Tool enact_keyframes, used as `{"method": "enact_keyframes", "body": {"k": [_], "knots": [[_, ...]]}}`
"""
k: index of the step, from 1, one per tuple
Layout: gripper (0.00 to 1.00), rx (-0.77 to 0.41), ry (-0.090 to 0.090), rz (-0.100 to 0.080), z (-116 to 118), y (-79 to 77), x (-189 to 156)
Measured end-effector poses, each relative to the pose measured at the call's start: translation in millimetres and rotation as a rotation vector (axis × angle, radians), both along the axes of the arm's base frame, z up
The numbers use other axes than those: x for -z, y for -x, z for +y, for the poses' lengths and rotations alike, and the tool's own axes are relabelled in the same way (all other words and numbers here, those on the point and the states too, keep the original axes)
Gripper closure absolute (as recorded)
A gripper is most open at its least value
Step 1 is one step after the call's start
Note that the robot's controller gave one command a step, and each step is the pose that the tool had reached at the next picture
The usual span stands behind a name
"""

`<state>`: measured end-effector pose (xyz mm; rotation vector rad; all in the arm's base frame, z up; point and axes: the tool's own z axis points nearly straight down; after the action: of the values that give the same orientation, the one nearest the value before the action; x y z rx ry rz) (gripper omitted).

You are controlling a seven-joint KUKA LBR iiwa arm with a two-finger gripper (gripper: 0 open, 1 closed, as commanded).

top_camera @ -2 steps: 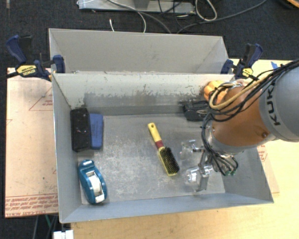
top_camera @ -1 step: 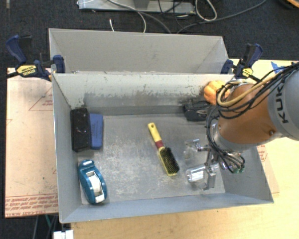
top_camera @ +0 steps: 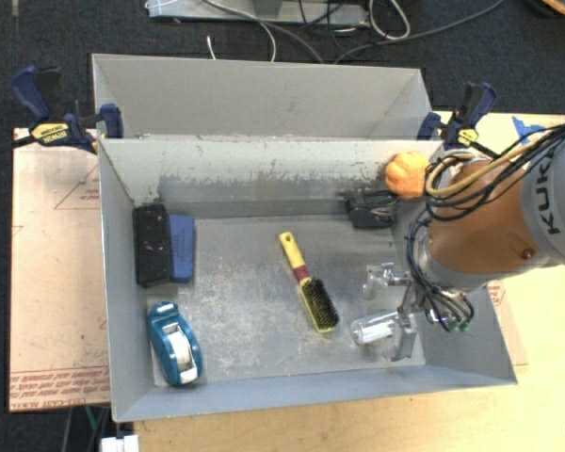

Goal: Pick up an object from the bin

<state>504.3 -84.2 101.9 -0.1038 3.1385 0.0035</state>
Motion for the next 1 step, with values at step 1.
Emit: {"method": "enact_keyframes", "body": {"k": [1], "knots": [[0.00, -0.113, -0.003, -0.006, -5.5, -9.7, 34.0]]}}
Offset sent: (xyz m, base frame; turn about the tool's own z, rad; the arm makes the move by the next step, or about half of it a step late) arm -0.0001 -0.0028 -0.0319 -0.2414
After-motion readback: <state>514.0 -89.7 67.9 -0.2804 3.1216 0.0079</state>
